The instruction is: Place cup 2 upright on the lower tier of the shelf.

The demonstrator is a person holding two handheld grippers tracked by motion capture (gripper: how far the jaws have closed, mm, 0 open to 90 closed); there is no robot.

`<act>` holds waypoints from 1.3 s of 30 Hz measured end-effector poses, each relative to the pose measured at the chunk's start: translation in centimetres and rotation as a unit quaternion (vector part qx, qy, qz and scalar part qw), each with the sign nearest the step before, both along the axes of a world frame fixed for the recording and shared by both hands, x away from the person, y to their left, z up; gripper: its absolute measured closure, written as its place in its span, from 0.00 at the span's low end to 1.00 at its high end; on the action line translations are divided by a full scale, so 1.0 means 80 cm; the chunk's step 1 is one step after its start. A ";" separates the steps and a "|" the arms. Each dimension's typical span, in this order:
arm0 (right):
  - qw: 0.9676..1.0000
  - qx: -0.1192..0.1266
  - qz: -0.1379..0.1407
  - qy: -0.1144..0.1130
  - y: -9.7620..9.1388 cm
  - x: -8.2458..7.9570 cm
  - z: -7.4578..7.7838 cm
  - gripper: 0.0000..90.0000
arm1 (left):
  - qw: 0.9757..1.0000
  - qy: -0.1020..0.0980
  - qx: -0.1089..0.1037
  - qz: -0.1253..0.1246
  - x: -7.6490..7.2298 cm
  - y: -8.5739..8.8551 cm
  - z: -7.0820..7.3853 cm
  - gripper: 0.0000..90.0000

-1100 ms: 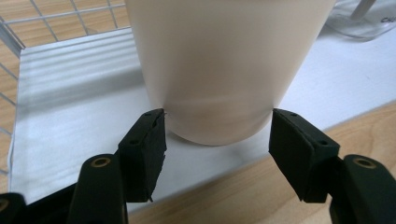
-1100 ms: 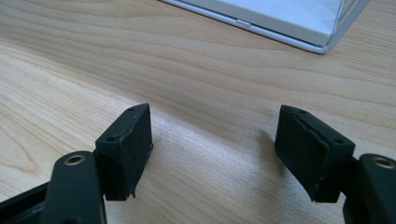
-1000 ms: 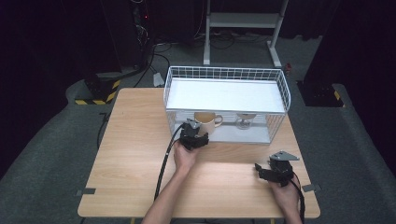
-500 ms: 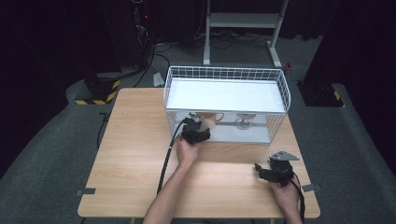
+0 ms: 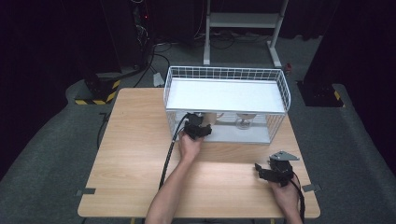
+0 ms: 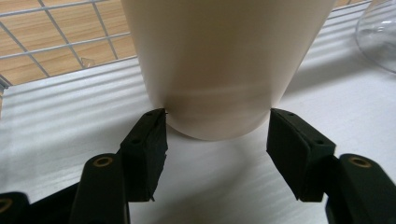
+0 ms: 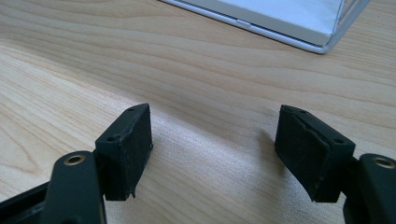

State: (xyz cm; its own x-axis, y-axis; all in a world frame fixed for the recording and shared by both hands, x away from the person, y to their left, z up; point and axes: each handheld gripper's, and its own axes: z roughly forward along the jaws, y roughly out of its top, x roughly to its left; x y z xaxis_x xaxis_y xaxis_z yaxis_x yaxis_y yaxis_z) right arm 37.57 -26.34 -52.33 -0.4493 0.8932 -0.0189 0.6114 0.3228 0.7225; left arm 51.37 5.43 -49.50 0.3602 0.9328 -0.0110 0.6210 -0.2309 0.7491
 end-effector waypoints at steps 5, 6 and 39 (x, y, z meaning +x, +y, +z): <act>1.000 0.000 0.000 0.000 0.000 0.000 0.000 0.31 | 1.000 -0.001 -0.014 -0.005 -0.007 0.001 0.003 0.40; 1.000 0.000 0.000 0.000 0.000 0.000 0.000 0.31 | 1.000 -0.004 -0.014 -0.012 -0.008 0.003 0.004 0.39; 1.000 0.001 0.000 0.000 0.000 0.000 0.000 0.31 | 0.996 -0.026 -0.045 -0.071 -0.076 0.018 0.038 0.31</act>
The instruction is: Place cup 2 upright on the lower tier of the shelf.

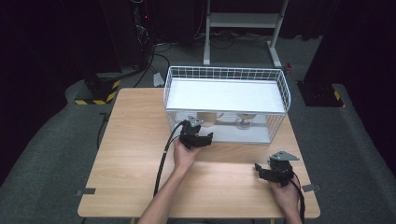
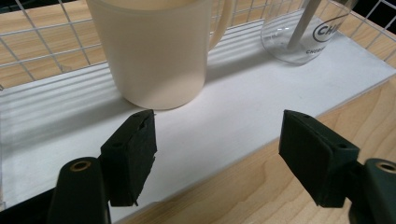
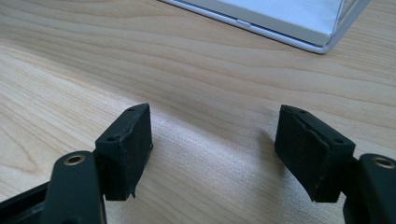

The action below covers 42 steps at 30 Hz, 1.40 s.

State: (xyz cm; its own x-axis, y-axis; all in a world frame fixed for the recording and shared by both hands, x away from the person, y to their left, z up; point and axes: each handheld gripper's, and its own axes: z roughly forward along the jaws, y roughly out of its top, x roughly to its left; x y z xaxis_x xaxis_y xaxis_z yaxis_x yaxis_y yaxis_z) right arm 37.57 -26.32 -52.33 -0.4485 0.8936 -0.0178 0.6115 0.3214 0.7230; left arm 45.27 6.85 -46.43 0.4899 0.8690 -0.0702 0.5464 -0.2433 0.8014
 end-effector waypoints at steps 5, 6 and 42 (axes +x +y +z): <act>1.000 0.000 0.000 0.000 0.000 0.000 0.000 0.31 | 1.000 -0.009 -0.007 0.004 -0.008 0.005 0.002 0.31; 1.000 0.000 0.000 0.000 0.000 0.000 0.000 0.31 | 1.000 -0.008 -0.009 0.003 -0.008 0.005 0.001 0.31; 1.000 0.000 -0.001 0.000 0.000 0.000 0.000 0.31 | 0.999 -0.029 -0.024 -0.003 -0.048 0.035 0.013 0.31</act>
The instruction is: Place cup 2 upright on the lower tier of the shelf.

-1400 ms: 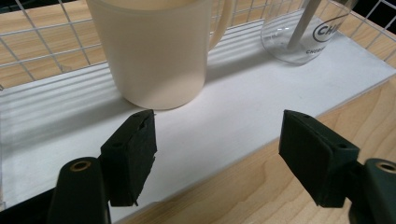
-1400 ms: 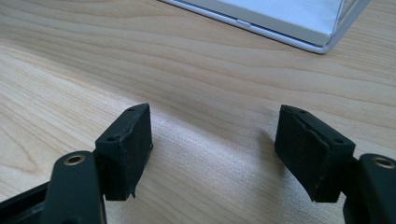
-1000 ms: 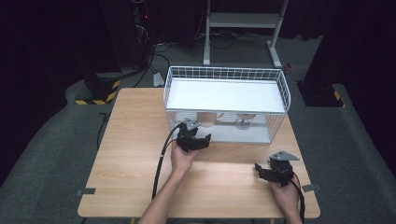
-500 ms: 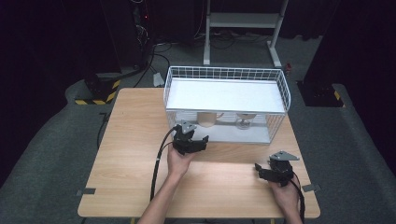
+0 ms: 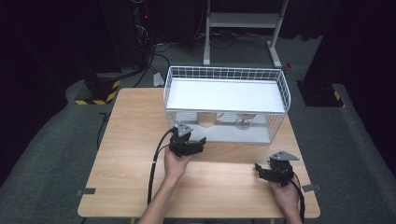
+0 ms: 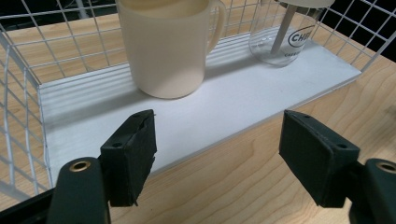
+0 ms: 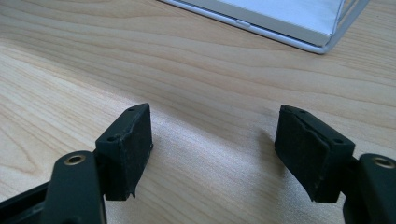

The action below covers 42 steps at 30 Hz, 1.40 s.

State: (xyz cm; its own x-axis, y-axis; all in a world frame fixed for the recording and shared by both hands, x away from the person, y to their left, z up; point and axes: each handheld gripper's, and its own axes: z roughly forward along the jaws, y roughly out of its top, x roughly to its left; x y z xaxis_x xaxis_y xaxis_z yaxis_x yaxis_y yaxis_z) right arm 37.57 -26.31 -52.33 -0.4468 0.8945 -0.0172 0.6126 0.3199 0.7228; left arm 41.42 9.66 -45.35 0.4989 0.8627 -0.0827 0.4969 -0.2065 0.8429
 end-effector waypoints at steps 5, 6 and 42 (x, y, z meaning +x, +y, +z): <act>1.000 0.000 0.001 0.000 0.000 0.000 0.000 0.31 | 1.000 0.001 -0.004 0.003 -0.005 0.005 -0.002 0.31; 1.000 0.000 0.001 0.000 0.000 0.000 0.000 0.31 | 1.000 0.000 -0.002 0.002 -0.007 0.006 -0.002 0.31; 1.000 0.000 0.000 0.000 0.000 0.000 0.000 0.31 | 1.000 -0.009 -0.019 0.018 -0.044 0.054 0.009 0.31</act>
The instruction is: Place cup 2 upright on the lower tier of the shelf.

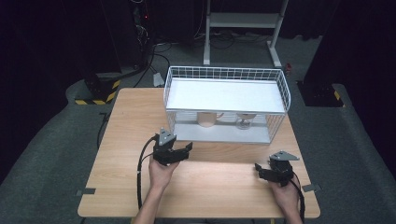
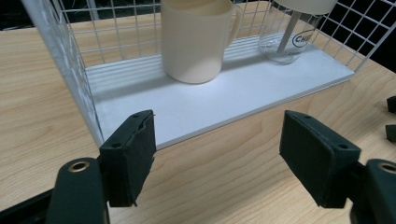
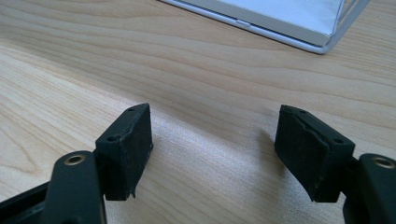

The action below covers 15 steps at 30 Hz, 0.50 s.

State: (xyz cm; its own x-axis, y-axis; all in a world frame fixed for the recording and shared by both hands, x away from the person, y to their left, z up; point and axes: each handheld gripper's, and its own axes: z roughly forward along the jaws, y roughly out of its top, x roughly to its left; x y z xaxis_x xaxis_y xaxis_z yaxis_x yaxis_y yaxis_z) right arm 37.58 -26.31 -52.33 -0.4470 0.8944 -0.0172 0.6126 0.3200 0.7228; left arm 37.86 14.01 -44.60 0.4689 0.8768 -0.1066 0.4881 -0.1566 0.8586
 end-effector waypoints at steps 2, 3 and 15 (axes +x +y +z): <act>1.000 0.000 0.000 0.000 0.000 0.000 0.000 0.31 | 1.000 0.002 0.001 0.001 -0.001 0.002 -0.001 0.30; 1.000 0.000 0.000 0.000 0.000 0.000 0.000 0.31 | 1.000 0.001 0.002 0.003 -0.002 0.003 -0.001 0.30; 1.000 0.000 0.001 0.000 0.000 0.000 0.000 0.31 | 1.000 -0.001 -0.006 0.011 -0.017 0.019 -0.003 0.29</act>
State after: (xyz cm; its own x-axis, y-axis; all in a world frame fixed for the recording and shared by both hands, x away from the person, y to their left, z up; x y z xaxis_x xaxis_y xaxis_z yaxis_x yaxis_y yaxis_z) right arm 37.57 -26.30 -52.33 -0.4488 0.8935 -0.0168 0.6121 0.3210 0.7227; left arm 36.49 15.49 -44.85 0.4501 0.8854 -0.1163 0.4894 -0.1357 0.8614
